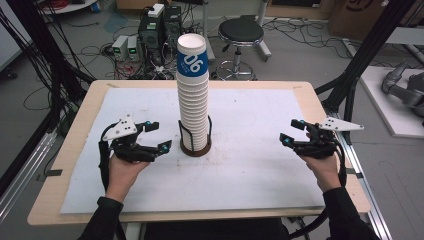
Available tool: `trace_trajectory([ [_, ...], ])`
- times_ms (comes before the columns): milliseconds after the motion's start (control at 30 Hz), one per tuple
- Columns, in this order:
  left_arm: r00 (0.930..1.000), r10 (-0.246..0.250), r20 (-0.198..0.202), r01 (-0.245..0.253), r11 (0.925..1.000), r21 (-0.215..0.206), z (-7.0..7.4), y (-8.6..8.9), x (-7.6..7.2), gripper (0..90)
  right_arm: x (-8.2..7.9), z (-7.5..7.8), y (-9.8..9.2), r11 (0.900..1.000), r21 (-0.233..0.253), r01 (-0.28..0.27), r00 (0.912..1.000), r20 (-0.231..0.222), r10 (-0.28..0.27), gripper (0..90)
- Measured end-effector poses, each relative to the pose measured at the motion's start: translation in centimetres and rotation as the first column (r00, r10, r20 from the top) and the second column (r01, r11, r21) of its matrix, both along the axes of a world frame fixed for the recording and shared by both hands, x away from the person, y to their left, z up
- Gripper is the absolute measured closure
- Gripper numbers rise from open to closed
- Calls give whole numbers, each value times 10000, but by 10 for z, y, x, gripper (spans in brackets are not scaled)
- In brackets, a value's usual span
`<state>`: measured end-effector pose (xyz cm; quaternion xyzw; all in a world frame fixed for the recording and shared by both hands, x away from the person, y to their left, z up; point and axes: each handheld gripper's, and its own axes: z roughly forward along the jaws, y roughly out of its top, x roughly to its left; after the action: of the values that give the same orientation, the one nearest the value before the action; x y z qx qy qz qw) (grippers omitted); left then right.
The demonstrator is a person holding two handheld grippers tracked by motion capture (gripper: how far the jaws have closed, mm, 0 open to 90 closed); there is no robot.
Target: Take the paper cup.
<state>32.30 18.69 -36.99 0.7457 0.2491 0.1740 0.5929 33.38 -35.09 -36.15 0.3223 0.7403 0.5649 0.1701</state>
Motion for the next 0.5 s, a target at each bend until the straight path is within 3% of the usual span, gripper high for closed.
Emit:
trace_trajectory([
  [200, 9999, -88, 145, 88, 10000, -32, 7, -1, -2, 191, 1, 2, 1, 10000, 49, -40, 9999, 103, 39, 196],
  [267, 10000, -2, 46, 2, 10000, -31, 10, -2, 0, 177, 1, 2, 1, 10000, 8, -55, 10000, 61, 54, 196],
  [500, 9996, 8, 293, -3, 9999, -147, 24, -9, 8, 173, 4, 1, 1, 10000, 37, -45, 10000, 41, 45, 196],
])
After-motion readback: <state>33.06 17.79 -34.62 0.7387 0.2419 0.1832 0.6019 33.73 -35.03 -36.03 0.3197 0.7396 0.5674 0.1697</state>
